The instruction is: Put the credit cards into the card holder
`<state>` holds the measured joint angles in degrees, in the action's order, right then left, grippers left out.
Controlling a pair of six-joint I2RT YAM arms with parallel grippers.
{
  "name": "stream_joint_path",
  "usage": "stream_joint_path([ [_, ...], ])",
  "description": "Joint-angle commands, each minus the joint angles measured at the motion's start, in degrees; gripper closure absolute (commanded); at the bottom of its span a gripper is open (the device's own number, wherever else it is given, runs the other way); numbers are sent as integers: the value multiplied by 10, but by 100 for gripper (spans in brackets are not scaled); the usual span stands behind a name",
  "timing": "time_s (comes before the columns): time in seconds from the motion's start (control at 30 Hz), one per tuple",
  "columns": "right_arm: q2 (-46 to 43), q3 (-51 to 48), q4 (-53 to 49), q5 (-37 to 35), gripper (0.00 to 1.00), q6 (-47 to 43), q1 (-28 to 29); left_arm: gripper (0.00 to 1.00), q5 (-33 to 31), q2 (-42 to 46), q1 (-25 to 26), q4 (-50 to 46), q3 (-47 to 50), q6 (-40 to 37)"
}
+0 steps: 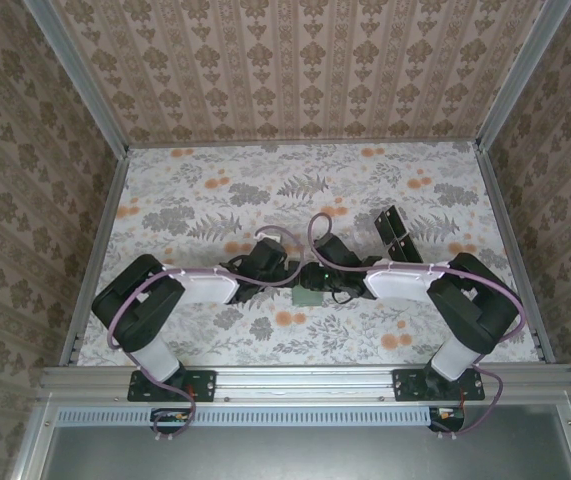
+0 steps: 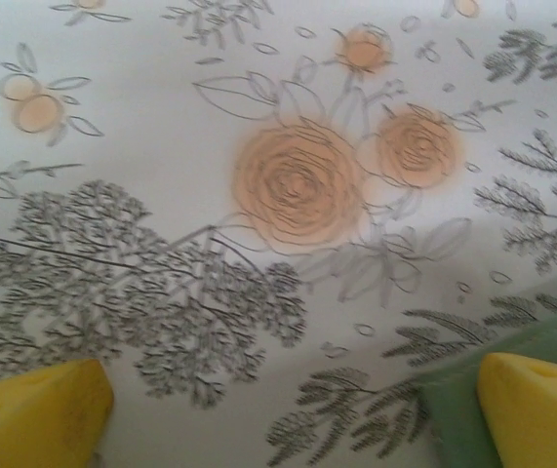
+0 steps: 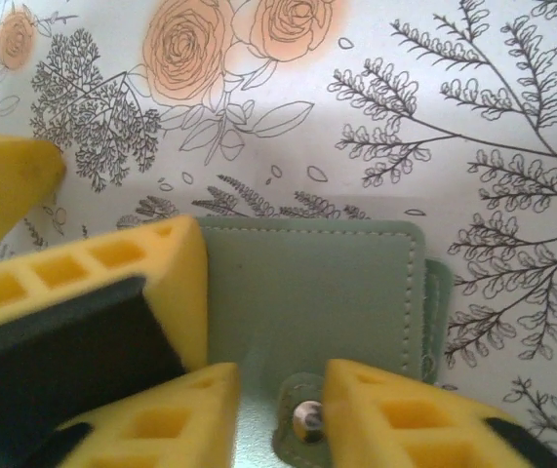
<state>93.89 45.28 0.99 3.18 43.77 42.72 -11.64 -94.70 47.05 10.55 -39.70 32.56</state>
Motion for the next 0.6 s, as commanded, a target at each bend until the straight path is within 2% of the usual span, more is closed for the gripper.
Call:
stream_joint_path([
  [0.0, -13, 42, -59, 61, 58, -27, 28, 0, 13, 2, -31, -35, -3, 13],
  [0.17, -66, 79, -91, 45, 39, -38, 13, 0, 20, 38, -75, -66, -50, -21],
  [0.27, -108, 92, -113, 41, 22, -46, -12, 0, 24, 60, -100, -88, -78, -39],
  [0.4, -170, 119, -155, 31, 14, -74, -70, 0, 28, 91, -133, -113, -110, -62],
  [0.43, -179, 127, -167, 29, 9, -81, -87, 0, 25, 97, -139, -120, -119, -69],
  [0.5, -199, 147, -190, 18, 8, -98, -132, 0, 13, 114, -153, -129, -134, -90],
  [0.57, -211, 166, -210, 4, 1, -110, -174, 0, -8, 130, -165, -134, -144, -111],
])
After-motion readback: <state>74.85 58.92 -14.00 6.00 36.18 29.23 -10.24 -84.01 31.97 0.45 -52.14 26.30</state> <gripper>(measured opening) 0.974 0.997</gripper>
